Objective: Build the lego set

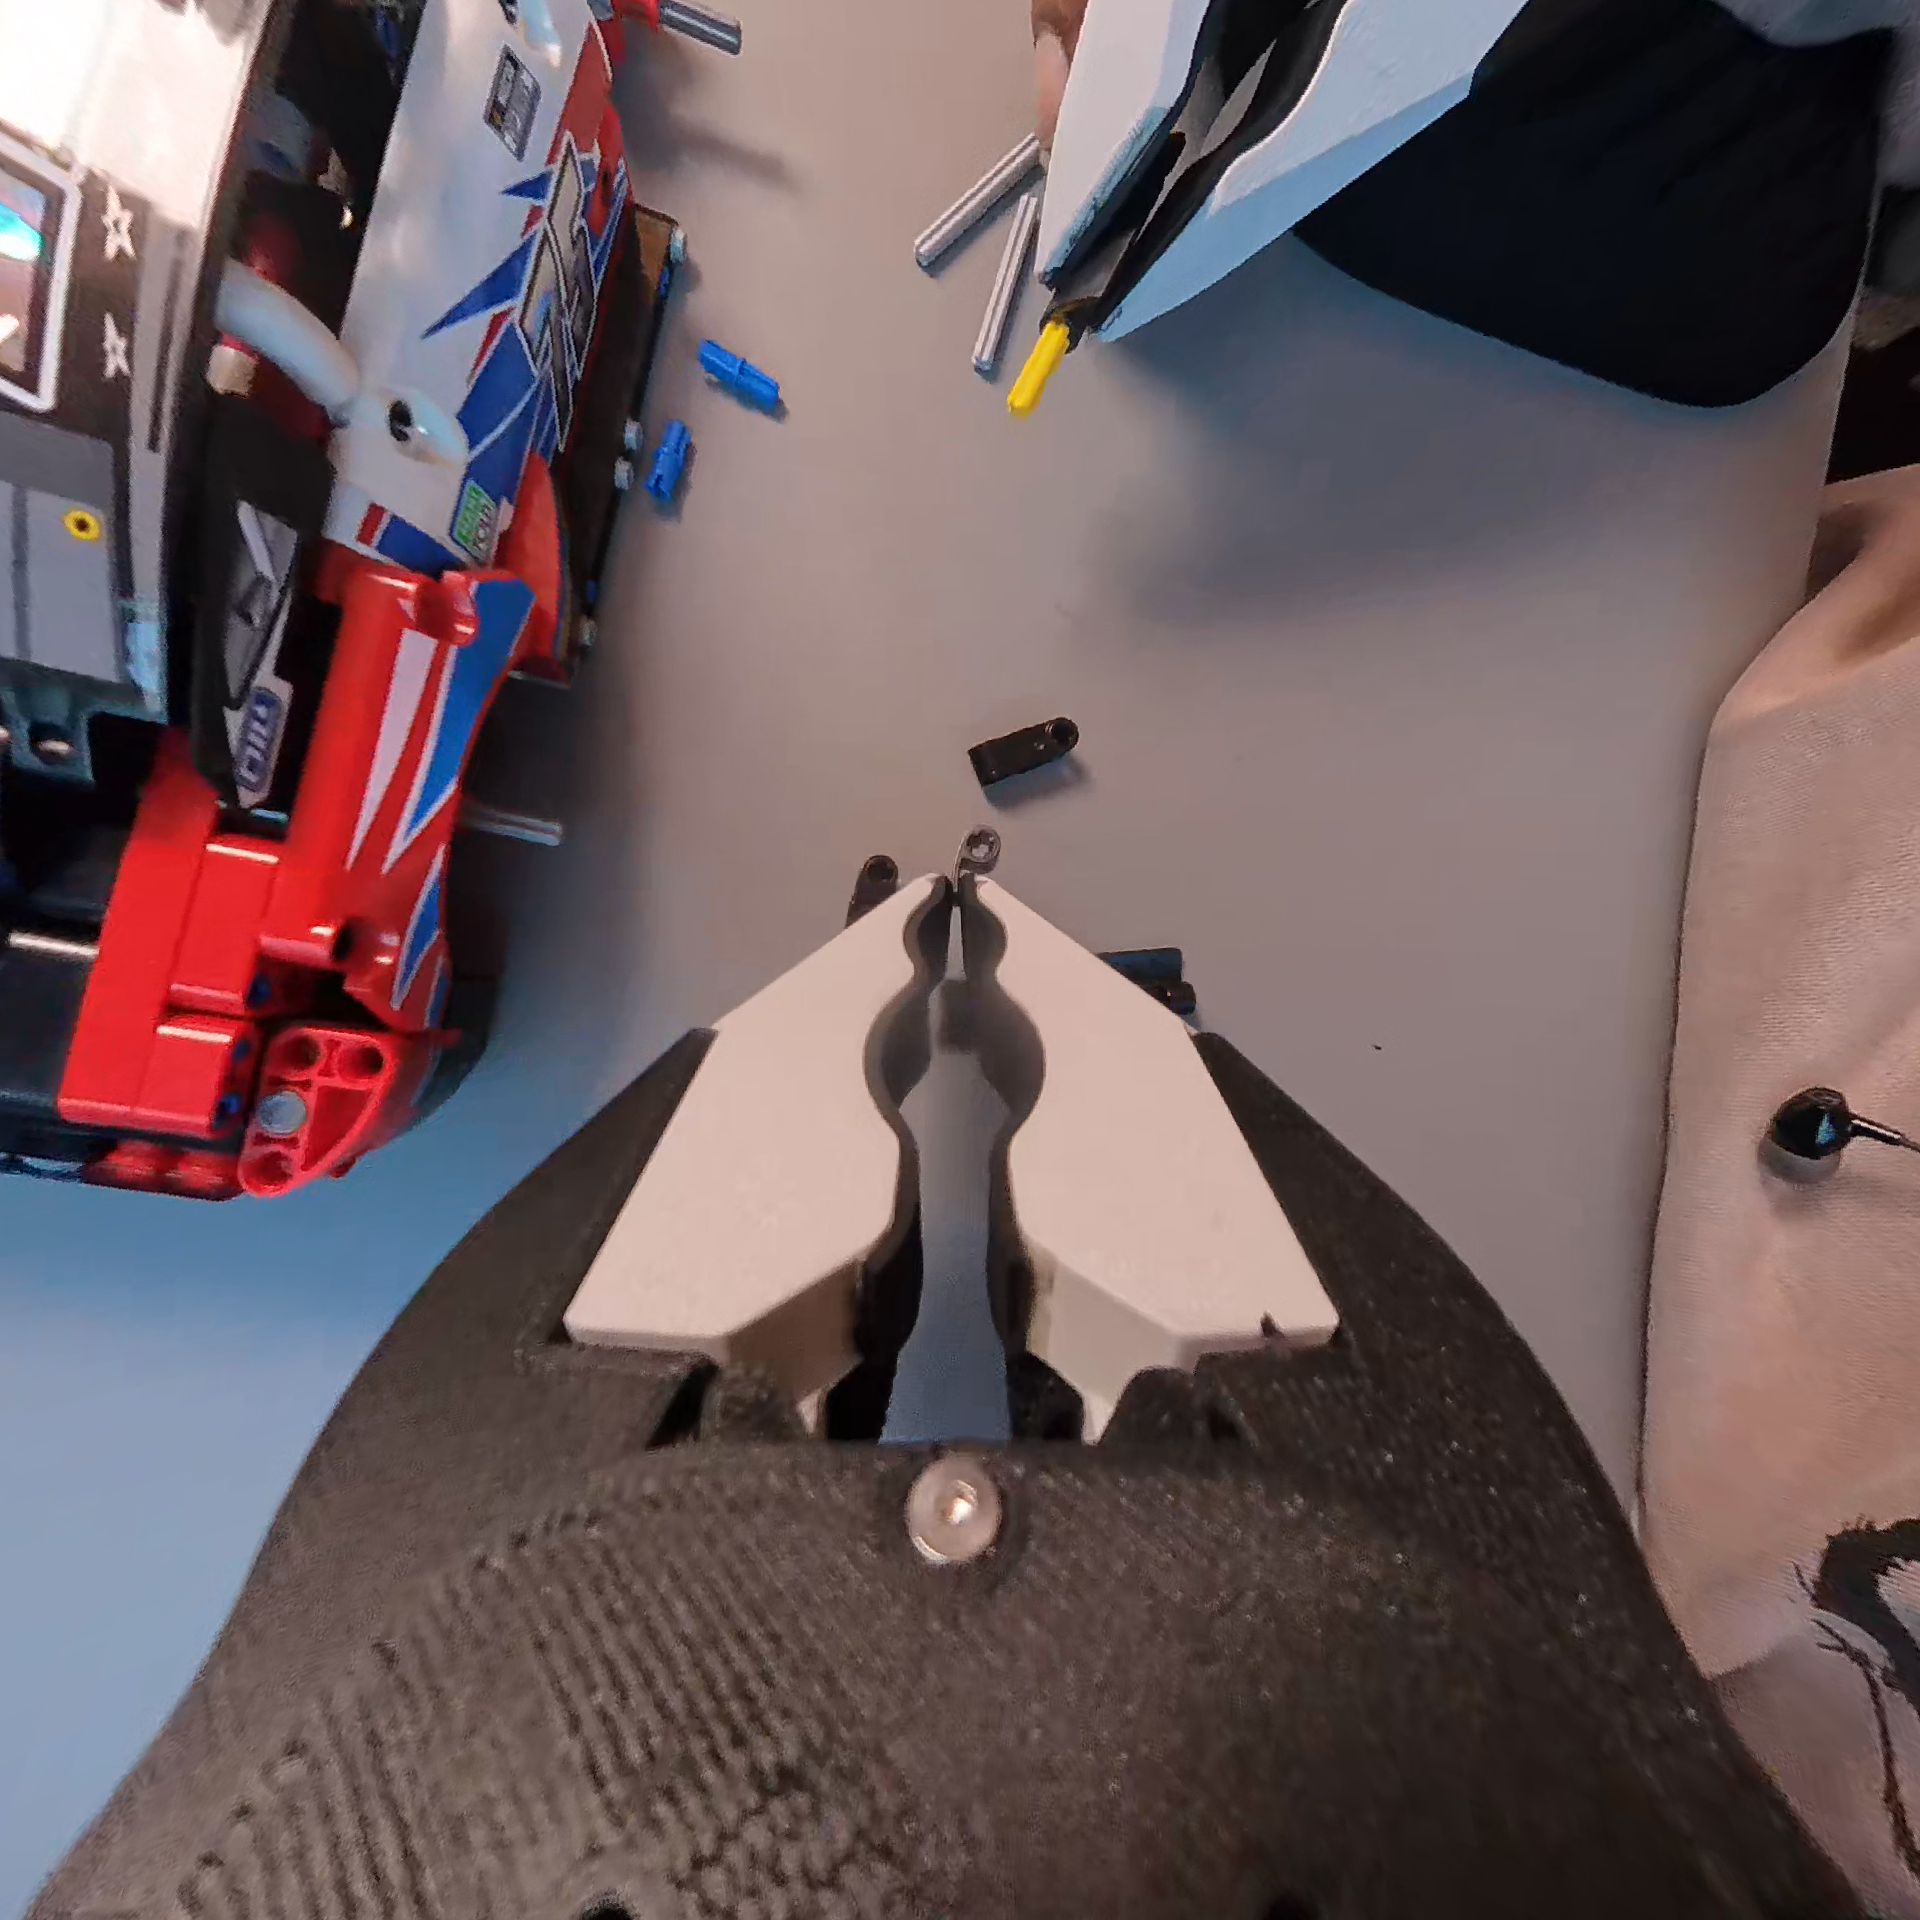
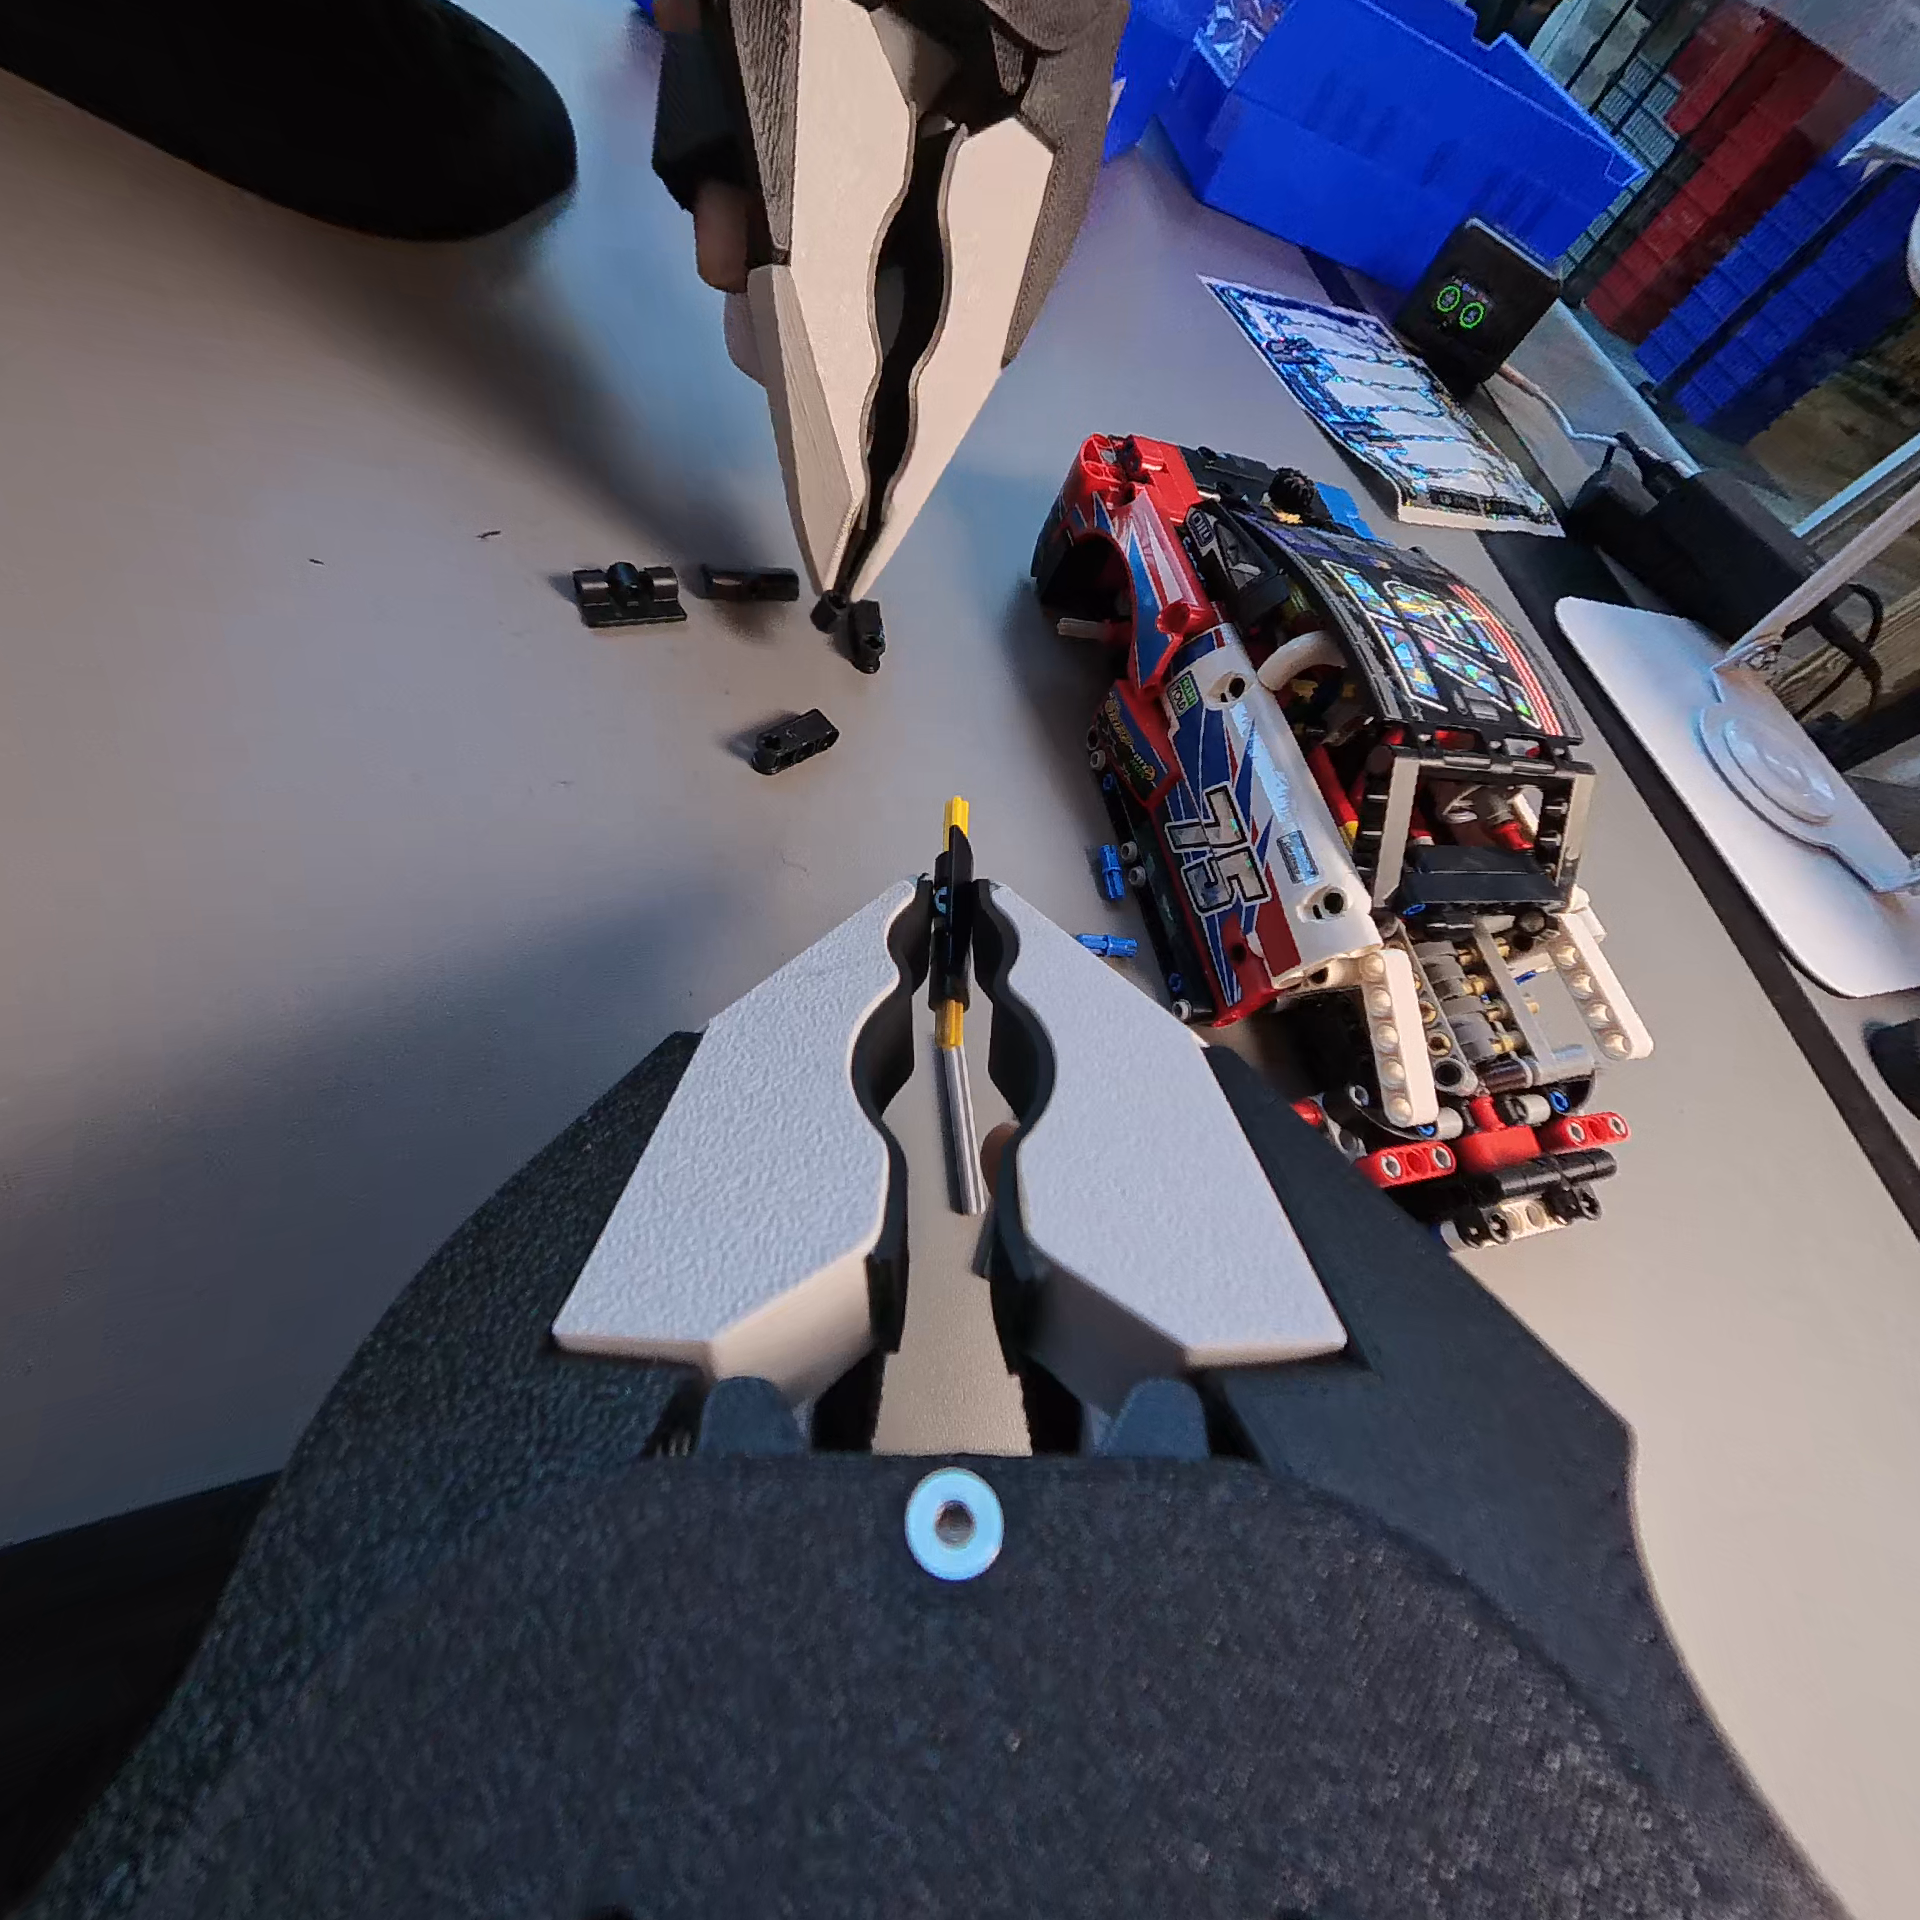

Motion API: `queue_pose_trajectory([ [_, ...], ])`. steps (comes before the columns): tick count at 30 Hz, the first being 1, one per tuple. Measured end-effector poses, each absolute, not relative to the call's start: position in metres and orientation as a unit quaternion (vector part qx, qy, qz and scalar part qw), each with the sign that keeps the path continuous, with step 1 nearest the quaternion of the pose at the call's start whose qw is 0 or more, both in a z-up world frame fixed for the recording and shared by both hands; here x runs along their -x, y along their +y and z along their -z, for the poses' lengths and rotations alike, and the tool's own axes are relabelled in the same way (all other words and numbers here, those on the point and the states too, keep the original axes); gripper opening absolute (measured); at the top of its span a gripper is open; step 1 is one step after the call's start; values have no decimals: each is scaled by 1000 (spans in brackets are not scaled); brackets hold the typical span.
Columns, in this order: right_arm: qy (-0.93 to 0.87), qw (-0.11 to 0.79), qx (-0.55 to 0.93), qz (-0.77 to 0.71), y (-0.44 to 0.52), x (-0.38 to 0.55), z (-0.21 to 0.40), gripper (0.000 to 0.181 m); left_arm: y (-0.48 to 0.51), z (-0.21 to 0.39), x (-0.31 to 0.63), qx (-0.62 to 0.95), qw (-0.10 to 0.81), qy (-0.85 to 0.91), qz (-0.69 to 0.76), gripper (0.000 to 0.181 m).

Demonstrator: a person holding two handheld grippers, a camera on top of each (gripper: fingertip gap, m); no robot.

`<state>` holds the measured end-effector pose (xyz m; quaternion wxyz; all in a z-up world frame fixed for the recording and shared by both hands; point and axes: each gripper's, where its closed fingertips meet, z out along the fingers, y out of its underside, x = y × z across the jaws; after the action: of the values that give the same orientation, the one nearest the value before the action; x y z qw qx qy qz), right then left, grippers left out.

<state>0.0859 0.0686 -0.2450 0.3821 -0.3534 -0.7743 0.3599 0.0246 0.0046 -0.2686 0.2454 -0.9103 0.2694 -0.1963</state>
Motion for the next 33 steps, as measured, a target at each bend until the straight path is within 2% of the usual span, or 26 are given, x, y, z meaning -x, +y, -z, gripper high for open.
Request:
queue_pose_trajectory([
  [9, -776, 382, 353, -357, 69, -86, 246, 5, -1, 260, -25, 913, 243, 237, 226, 0],
  [12, -776, 382, 353, -357, 69, -86, 246, 5, -3, 267, -11, 921, 234, 248, 187, 3],
  [15, -777, 382, 352, -356, 68, -86, 246, 5, -12, 268, -14, 918, 229, 246, 212, 9],
  [23, -778, 380, 354, -353, 69, -85, 248, 5, -18, 270, -37, 877, 287, 343, 175, 9],
  [33, -780, 383, 350, -349, 68, -86, 248, 5, -14, 286, -33, 876, 253, 382, 147, 13],
])
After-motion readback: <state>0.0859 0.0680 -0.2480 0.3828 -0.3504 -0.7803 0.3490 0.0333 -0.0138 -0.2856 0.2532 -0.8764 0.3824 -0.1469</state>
